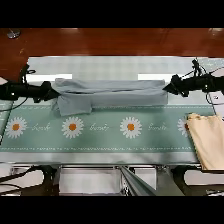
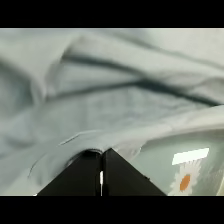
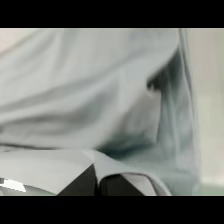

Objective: Fold the shirts.

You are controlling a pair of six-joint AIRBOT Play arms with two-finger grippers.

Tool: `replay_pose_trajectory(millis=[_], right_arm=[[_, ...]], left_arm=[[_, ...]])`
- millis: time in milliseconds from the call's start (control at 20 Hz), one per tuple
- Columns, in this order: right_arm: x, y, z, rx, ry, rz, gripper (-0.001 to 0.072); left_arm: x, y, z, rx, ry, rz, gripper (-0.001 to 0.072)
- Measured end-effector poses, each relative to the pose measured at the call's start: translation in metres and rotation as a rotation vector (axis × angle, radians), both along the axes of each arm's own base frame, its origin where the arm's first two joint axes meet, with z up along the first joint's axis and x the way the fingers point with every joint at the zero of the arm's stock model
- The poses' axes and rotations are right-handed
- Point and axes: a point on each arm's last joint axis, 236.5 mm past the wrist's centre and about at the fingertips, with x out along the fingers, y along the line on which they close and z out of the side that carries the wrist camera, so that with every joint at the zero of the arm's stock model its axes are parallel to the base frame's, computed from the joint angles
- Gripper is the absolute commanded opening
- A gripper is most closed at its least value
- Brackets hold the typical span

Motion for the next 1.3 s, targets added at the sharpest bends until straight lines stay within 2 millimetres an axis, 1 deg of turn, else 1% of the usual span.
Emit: replay_pose_trajectory(millis=[150,250,450,500,550,600,650,750,850,900,1000,1050,1100,1150,1200,1300], right_arm=[[0.029,-0.001,-0.001,0.02,-0.018,-0.019,0.0032],[0.047,0.0,-0.003,0.037,-0.031,-0.023,0.0032],[0.073,0.005,-0.015,0.05,-0.037,-0.023,0.0032],[0.079,0.004,-0.019,0.053,-0.035,-0.031,0.0037],[0.084,0.004,-0.023,0.06,-0.033,-0.039,0.0235],[0.086,0.004,-0.029,0.062,-0.022,-0.043,0.0568],[0.089,0.004,-0.034,0.065,-0.015,-0.049,0.0627],[0.092,0.002,-0.037,0.076,-0.008,-0.06,0.0627],[0.095,-0.01,-0.027,0.094,-0.015,-0.07,0.0626],[0.096,-0.021,-0.018,0.097,-0.027,-0.075,0.0627],[0.09,-0.046,0.0,0.095,-0.035,-0.078,0.0626],[0.083,-0.06,0.003,0.082,-0.027,-0.077,0.0627],[0.073,-0.069,0.003,0.067,-0.004,-0.066,0.0627],[0.063,-0.077,-0.002,0.048,0.025,-0.056,0.0626],[0.051,-0.08,-0.009,0.037,0.066,-0.04,0.0626],[0.032,-0.081,-0.027,0.02,0.139,-0.028,0.0626]], left_arm=[[0.044,0.004,-0.001,-0.003,-0.012,0.004,0.0021],[0.067,0.006,-0.008,-0.009,-0.003,0.011,0.0021],[0.091,0.008,-0.031,-0.027,0.044,0.019,0.0022],[0.094,0.009,-0.038,-0.031,0.056,0.024,0.0068],[0.095,0.008,-0.044,-0.032,0.068,0.024,0.0404],[0.096,0.007,-0.048,-0.036,0.076,0.023,0.0692],[0.096,0.006,-0.052,-0.039,0.087,0.02,0.0702],[0.09,0.008,-0.053,-0.045,0.121,-0.003,0.0701],[0.082,0.028,-0.05,-0.024,0.157,-0.002,0.07],[0.076,0.041,-0.042,-0.014,0.171,-0.001,0.07],[0.067,0.071,-0.024,0.037,0.168,0.025,0.07],[0.062,0.087,-0.013,0.077,0.159,0.049,0.07],[0.058,0.099,0.001,0.109,0.13,0.078,0.07],[0.057,0.109,0.011,0.153,0.092,0.111,0.07],[0.056,0.11,0.025,0.182,0.04,0.143,0.07],[0.055,0.103,0.051,0.239,-0.083,0.194,0.07]])
